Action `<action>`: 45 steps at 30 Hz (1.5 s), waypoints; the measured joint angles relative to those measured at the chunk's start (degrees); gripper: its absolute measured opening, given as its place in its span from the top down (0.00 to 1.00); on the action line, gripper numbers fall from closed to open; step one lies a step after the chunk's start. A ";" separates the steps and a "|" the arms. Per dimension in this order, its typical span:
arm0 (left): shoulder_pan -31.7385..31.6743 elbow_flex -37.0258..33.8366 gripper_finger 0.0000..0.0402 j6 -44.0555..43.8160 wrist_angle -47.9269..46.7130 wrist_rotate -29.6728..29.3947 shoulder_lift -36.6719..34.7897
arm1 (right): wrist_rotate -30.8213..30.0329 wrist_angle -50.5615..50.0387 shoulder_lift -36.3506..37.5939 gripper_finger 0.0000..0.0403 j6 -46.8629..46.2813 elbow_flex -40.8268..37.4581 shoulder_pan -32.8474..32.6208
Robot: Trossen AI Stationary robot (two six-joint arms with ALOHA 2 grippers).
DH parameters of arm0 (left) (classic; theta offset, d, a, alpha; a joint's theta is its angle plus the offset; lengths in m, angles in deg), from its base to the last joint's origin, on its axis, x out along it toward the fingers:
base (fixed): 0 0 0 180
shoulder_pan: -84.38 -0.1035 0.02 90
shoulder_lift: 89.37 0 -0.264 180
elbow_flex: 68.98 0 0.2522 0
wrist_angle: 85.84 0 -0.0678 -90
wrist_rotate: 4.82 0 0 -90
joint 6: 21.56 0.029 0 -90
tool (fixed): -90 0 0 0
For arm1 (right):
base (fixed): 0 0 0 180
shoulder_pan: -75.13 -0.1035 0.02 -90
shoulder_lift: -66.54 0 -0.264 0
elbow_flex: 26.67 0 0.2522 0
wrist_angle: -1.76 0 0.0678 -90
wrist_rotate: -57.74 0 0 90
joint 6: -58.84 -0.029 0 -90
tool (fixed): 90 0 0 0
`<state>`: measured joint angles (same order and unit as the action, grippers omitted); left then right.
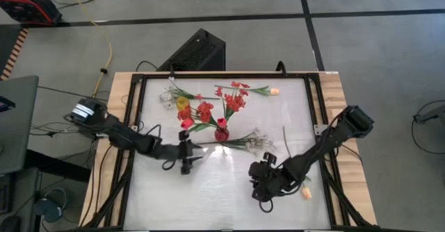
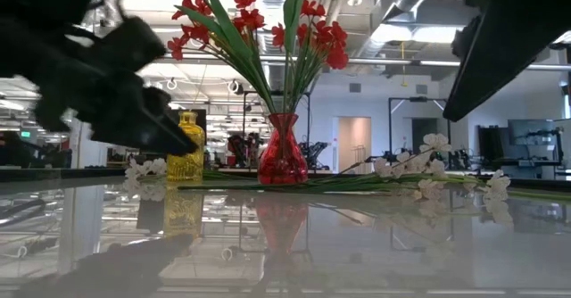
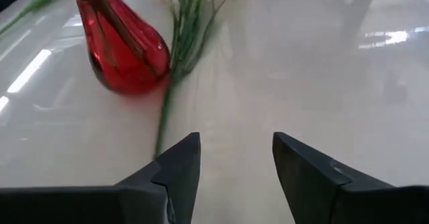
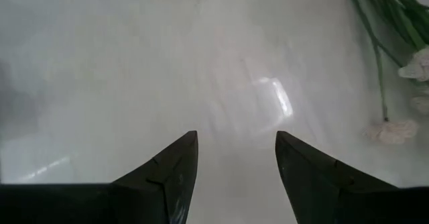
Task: Sort flowers into vase by color
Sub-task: Put the bottom white flowers into the yellow vase
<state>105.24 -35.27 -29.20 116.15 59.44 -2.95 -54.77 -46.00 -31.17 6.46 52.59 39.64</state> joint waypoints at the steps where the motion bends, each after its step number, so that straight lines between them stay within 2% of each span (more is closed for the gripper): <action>1: -1.76 0.73 0.55 1.04 -0.09 1.45 0.89 | 0.00 0.08 0.00 0.44 0.11 -0.14 0.02; 10: -12.86 4.37 0.55 6.28 1.13 9.66 7.47 | 0.02 0.19 0.00 0.44 3.04 -0.18 0.48; 19: -16.26 4.50 0.56 4.69 6.75 15.40 14.86 | 0.57 0.12 0.00 0.44 5.78 -0.18 0.76; 22: -16.33 4.55 0.60 2.98 5.68 16.37 14.83 | 1.34 0.08 0.00 0.44 5.99 -0.18 0.76; 24: -16.31 4.61 0.65 1.90 5.17 16.76 14.78 | 1.77 0.10 0.00 0.44 6.31 -0.18 0.76; 30: -16.06 4.67 0.95 -1.19 3.63 20.06 14.70 | 2.89 0.19 0.00 0.44 6.37 -0.18 0.76; 31: -15.77 4.65 0.97 -1.64 3.64 20.27 14.71 | 2.89 0.20 0.00 0.44 6.34 -0.18 0.76; 41: -9.37 4.27 1.00 -2.11 0.89 21.16 8.94 | 3.50 0.58 0.00 0.44 1.89 -0.16 -0.82; 45: -6.12 4.29 1.00 -1.81 0.72 16.00 5.28 | 3.48 2.38 0.00 0.44 1.38 -0.16 -1.91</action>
<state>99.12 -30.98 -31.01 116.87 75.44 2.33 -51.29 -43.62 -31.17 7.84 52.43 37.73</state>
